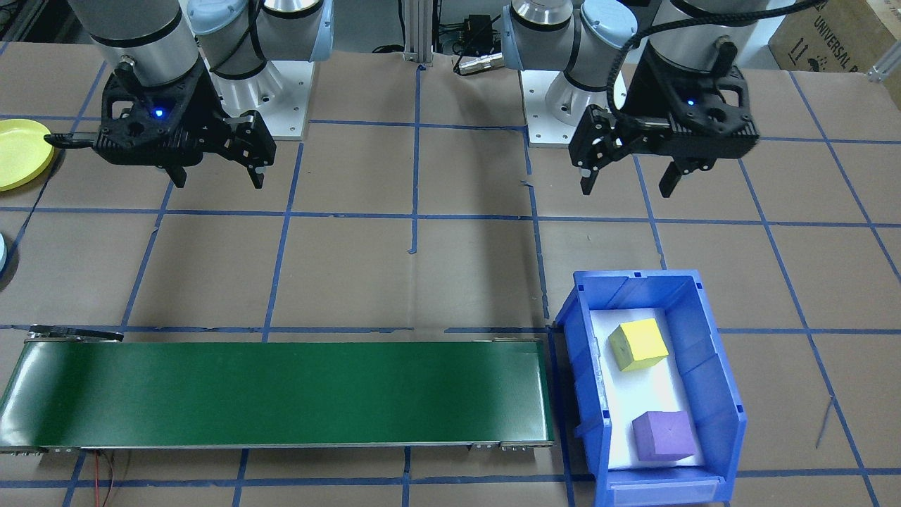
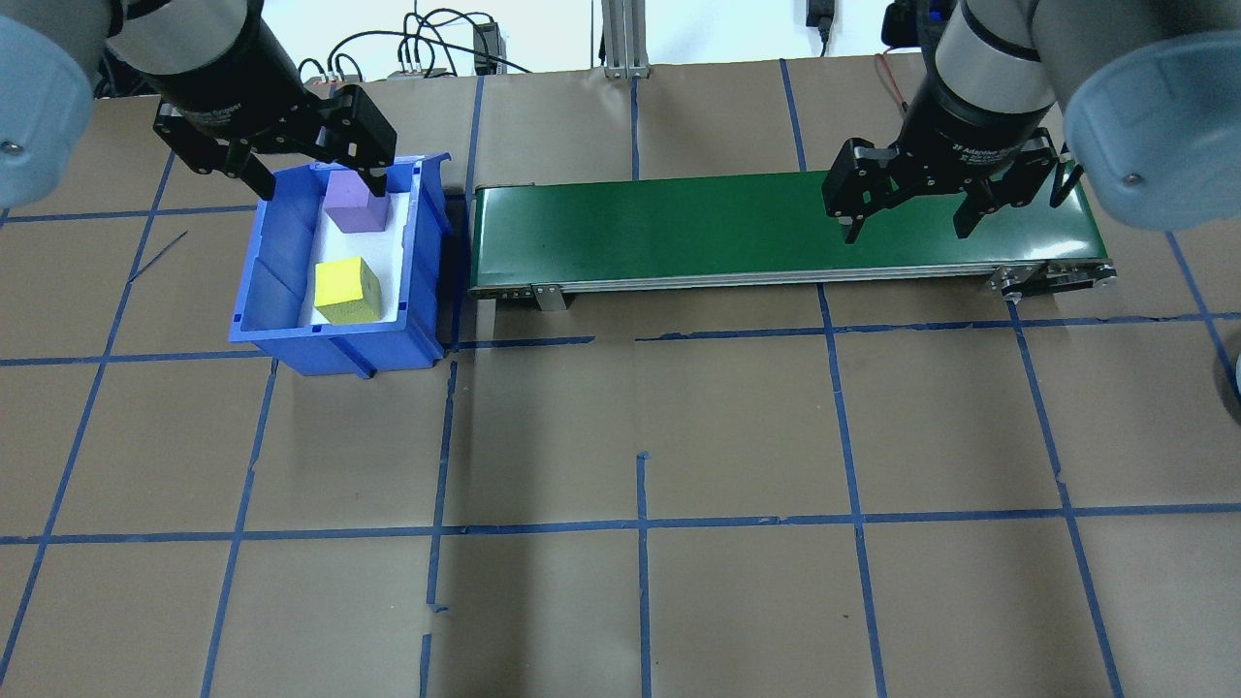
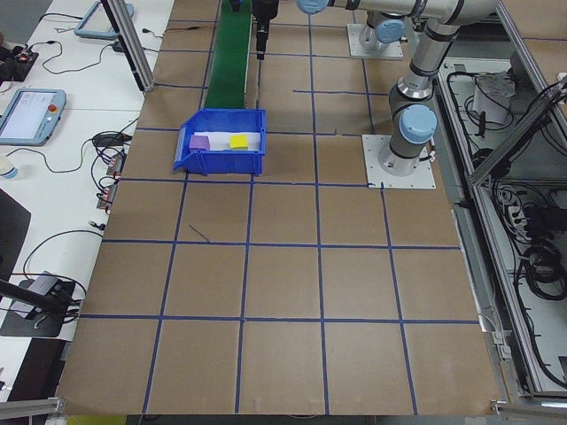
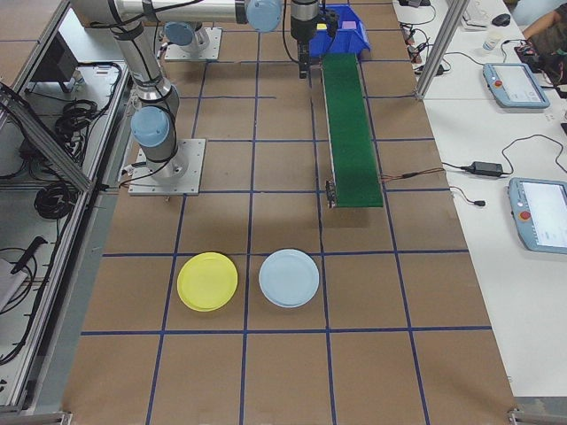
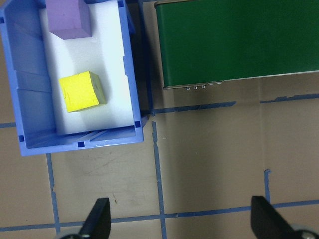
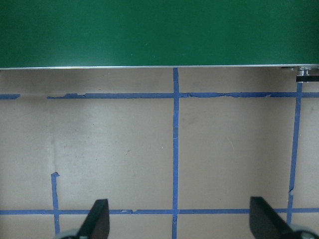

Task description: Move block left to right into plate

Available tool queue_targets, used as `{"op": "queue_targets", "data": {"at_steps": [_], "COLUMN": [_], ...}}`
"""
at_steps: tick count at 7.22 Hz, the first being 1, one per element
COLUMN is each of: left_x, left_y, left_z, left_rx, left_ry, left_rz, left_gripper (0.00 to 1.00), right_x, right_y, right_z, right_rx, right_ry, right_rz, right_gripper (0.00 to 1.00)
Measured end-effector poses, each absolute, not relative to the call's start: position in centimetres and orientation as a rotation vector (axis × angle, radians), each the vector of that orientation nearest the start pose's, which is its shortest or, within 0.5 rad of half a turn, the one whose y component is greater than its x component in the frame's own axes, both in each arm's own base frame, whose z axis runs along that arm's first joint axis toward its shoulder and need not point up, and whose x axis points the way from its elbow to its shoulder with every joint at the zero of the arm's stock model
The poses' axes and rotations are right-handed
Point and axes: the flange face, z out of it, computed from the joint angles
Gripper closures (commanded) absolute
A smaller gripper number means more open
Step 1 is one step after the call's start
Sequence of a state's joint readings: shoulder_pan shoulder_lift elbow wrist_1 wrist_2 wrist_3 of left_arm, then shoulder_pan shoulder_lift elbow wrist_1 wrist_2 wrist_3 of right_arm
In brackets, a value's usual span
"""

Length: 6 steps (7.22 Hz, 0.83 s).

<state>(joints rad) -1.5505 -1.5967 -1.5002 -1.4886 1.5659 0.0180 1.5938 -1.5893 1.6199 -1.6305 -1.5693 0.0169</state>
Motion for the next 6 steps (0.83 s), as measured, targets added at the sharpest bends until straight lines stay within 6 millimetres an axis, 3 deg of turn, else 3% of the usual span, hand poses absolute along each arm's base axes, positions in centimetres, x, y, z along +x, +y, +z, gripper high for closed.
{"op": "queue_targets", "data": {"at_steps": [2,4,6], "left_x": [-8.9,-6.3,-4.9], "left_y": [-57.8,-64.5,-68.9], "left_z": [48.3,42.8,36.8], "left_rx": [-0.015,0.056,0.065], "left_ry": [3.129,3.116,3.11], "left_rz": [-0.231,-0.225,-0.228], "left_gripper": [0.0,0.0,0.0], "right_x": [14.5,14.5,14.5], "right_y": [-48.4,-48.4,-48.4], "right_z": [47.9,47.9,47.9], "right_rx": [-0.01,-0.01,-0.01], "right_ry": [3.138,3.138,3.138], "right_rz": [-0.045,-0.045,-0.045], "right_gripper": [0.0,0.0,0.0]}}
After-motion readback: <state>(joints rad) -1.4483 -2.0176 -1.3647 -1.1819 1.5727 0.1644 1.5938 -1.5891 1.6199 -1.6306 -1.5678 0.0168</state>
